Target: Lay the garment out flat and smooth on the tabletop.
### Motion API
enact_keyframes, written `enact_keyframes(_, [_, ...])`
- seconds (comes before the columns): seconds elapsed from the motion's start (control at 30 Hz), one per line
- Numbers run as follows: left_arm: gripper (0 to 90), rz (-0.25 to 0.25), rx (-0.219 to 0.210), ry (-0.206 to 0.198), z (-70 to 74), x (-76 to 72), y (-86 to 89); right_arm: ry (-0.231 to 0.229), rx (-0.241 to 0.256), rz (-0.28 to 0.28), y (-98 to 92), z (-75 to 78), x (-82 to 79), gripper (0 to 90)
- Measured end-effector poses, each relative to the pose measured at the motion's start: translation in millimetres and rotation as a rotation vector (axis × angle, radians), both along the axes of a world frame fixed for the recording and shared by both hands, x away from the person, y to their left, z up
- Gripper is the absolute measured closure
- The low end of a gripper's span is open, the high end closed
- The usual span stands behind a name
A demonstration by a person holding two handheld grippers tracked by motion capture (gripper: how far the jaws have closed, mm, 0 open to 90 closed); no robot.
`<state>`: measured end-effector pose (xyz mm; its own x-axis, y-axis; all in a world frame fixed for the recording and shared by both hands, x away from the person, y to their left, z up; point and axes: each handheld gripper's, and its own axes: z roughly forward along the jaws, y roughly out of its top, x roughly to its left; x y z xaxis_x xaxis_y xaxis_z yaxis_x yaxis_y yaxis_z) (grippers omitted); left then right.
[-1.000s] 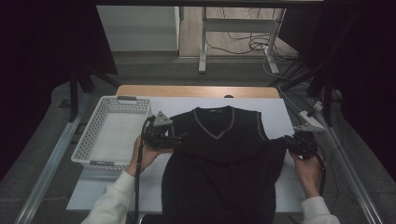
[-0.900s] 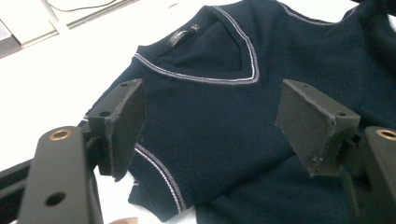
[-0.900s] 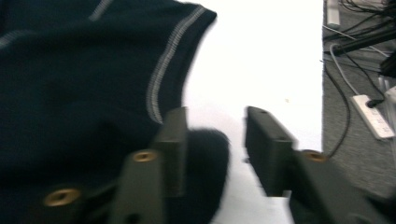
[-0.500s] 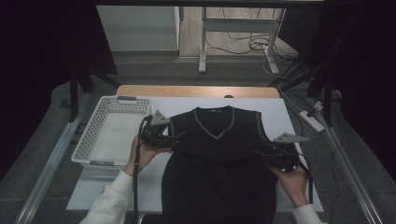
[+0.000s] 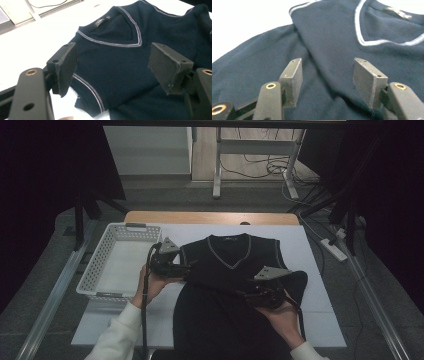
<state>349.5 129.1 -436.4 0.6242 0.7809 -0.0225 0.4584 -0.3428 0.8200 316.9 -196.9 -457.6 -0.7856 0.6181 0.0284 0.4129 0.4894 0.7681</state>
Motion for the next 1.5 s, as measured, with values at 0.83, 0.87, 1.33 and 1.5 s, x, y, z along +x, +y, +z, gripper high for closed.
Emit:
enact_keyframes(0.83, [23.8, 0.029, -0.029, -0.018, 6.8, -0.3, 11.5, 0.061, -0.029, 0.132, 89.5, -20.7, 4.2, 39.6])
enact_keyframes(0.87, [23.7, 0.030, -0.029, -0.019, 6.9, -0.3, 11.9, 0.063, -0.034, 0.134, 90.7, -23.7, 3.9, 39.5])
enact_keyframes(1.33, [23.6, 0.030, -0.029, -0.015, 6.3, 0.2, 12.0, 0.065, -0.141, 0.108, 97.1, -50.1, 11.4, 40.5])
enact_keyframes(1.5, [23.5, 0.029, -0.024, -0.013, 5.4, 0.3, 11.1, 0.060, -0.177, 0.103, 100.7, -57.0, 12.8, 45.4])
